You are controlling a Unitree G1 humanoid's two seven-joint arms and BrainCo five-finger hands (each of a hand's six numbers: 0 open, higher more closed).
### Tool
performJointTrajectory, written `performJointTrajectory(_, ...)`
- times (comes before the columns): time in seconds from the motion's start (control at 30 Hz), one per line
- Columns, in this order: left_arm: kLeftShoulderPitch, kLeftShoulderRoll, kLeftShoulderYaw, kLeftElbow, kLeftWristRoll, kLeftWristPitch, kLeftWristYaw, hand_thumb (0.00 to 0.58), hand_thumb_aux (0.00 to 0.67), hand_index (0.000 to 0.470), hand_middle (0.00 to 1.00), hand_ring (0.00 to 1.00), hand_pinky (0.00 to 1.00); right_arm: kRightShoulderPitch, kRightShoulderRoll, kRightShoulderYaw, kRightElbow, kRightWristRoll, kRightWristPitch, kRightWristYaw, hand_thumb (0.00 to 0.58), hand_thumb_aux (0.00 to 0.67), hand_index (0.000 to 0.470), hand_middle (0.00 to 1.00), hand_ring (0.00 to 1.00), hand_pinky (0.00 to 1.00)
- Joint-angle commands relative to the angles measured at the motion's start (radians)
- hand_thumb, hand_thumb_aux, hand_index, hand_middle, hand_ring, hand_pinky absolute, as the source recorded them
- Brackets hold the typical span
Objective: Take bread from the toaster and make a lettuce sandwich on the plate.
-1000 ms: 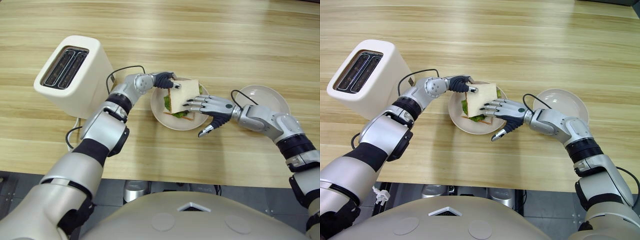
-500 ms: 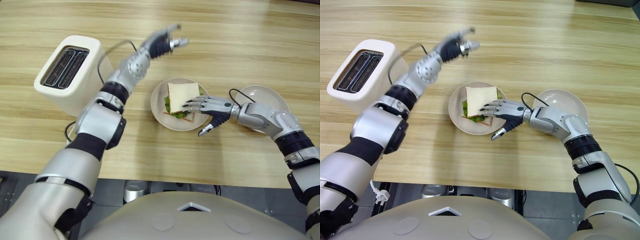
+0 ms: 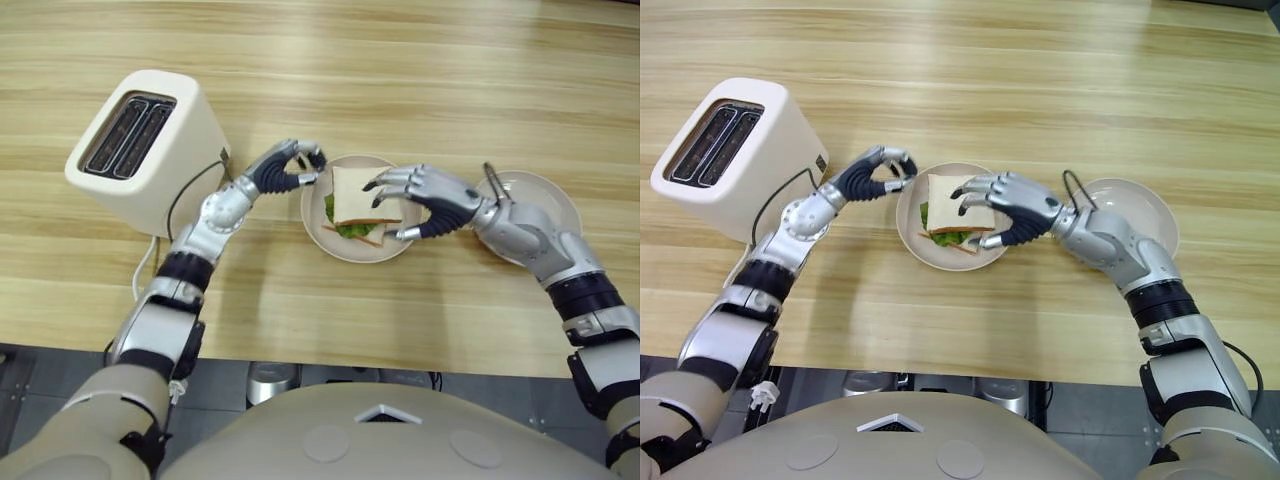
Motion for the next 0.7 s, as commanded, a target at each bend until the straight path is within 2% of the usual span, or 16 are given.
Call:
performJointTrajectory(0.03,0.145,0.075,0.019,-0.316,-0.047,0.044,-0.091,0.58,0.67,0.46,1.0,1.0,1.0,0.058,-0.024,-0.043,-0.097,0.151,0.04,0.081,0.58,0.67,0.46,1.0,1.0,1.0)
performJointTrajectory(0.2,0.328,0.166,-0.025,-0.558,-0.123,0.09,-0.247,0.58,0.67,0.46,1.0,1.0,1.0,0.179,-0.074,0.024,-0.148,0.173,0.095,0.251,0.58,0.67,0.46,1.0,1.0,1.0)
performJointTrajectory(0.33,0.418,0.212,-0.113,-0.62,-0.073,0.139,-0.359,0.58,0.67,0.46,1.0,1.0,1.0,0.28,-0.111,0.127,-0.153,0.139,0.113,0.4,0.58,0.67,0.46,1.0,1.0,1.0)
performJointTrajectory(0.53,0.412,0.202,-0.201,-0.559,0.089,0.212,-0.391,0.58,0.67,0.46,1.0,1.0,1.0,0.297,-0.054,0.154,-0.16,0.08,0.134,0.425,0.58,0.67,0.46,1.0,1.0,1.0)
performJointTrajectory(0.7,0.381,0.156,-0.215,-0.536,0.181,0.262,-0.341,0.58,0.67,0.46,1.0,1.0,1.0,0.274,-0.011,0.149,-0.128,-0.032,0.142,0.384,0.58,0.67,0.46,1.0,1.0,1.0)
